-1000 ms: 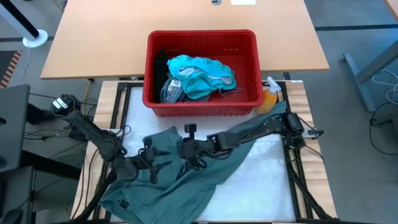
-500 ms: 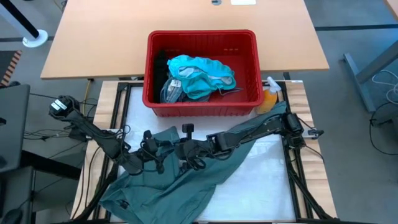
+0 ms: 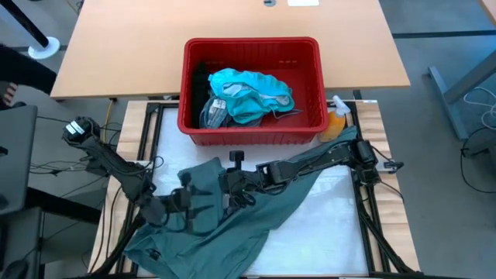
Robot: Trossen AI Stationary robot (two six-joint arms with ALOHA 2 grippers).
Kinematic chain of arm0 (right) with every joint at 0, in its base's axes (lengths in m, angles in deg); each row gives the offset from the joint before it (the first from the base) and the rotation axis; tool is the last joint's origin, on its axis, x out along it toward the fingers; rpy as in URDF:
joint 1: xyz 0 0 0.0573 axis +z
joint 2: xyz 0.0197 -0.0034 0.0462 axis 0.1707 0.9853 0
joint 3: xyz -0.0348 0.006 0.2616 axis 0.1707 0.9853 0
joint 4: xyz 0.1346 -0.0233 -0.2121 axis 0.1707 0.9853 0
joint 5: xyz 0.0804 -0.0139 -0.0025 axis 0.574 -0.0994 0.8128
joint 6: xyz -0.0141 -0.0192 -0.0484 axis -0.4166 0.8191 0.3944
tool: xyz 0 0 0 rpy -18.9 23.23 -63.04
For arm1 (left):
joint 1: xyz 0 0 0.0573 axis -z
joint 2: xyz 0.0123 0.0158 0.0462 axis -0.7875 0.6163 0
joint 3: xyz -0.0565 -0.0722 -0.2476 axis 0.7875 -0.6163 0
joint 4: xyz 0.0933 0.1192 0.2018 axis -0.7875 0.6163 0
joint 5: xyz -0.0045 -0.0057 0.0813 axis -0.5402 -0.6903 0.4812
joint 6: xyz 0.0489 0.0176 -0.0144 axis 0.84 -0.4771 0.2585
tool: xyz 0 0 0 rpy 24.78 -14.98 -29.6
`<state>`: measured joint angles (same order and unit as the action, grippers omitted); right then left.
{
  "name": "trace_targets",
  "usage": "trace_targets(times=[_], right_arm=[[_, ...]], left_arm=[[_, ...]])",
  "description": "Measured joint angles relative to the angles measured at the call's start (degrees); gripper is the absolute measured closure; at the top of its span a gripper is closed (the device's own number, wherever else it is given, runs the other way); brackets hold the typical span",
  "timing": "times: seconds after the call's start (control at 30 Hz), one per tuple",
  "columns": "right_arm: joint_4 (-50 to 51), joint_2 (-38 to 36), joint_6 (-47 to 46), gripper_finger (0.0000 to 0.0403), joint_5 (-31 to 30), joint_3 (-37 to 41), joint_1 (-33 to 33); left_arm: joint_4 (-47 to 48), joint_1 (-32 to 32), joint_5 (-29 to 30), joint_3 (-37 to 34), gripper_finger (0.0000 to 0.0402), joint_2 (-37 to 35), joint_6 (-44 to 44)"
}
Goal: Fold Laundry from Bin
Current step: Fold the light blue pants
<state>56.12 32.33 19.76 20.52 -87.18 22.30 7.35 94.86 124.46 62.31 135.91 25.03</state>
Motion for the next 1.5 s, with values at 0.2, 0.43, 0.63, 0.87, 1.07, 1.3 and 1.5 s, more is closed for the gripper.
trace_targets(times=[0.2, 0.43, 0.63, 0.87, 1.07, 1.3, 1.5], right_arm=[[-0.5, 0.0, -0.3, 0.0384, 0.1, 0.0, 0.4], [-0.8, 0.0, -0.3, 0.0384, 0.0, 0.0, 0.2], [-1.9, 0.0, -0.9, 0.0384, 1.4, 0.0, 0.4], [-3.9, 0.0, 0.1, 0.0383, 1.8, 0.0, 0.7], [-3.6, 0.0, 0.1, 0.0379, 1.9, 0.0, 0.6], [1.0, -1.1, -0.4, 0.0319, -0.1, 0.0, 0.7], [14.2, -4.0, -12.8, 0.0258, -1.4, 1.4, 1.3]], left_arm=[[-0.3, 0.2, 11.5, 0.0, 0.0235, 0.1, 3.7], [0.4, -6.8, 7.0, 0.0, 0.0235, 1.7, 0.4], [1.1, -9.5, 7.5, 0.0, 0.0235, 2.4, -1.0], [2.3, -11.4, 1.0, 0.0, 0.0238, 2.4, -2.7], [4.6, -10.8, -0.8, 0.0, 0.0362, 2.4, -4.0], [6.3, -7.6, 2.8, 0.0, 0.0400, 0.2, -4.5], [17.2, -2.4, 10.2, 0.1, 0.0401, -5.8, -12.7]])
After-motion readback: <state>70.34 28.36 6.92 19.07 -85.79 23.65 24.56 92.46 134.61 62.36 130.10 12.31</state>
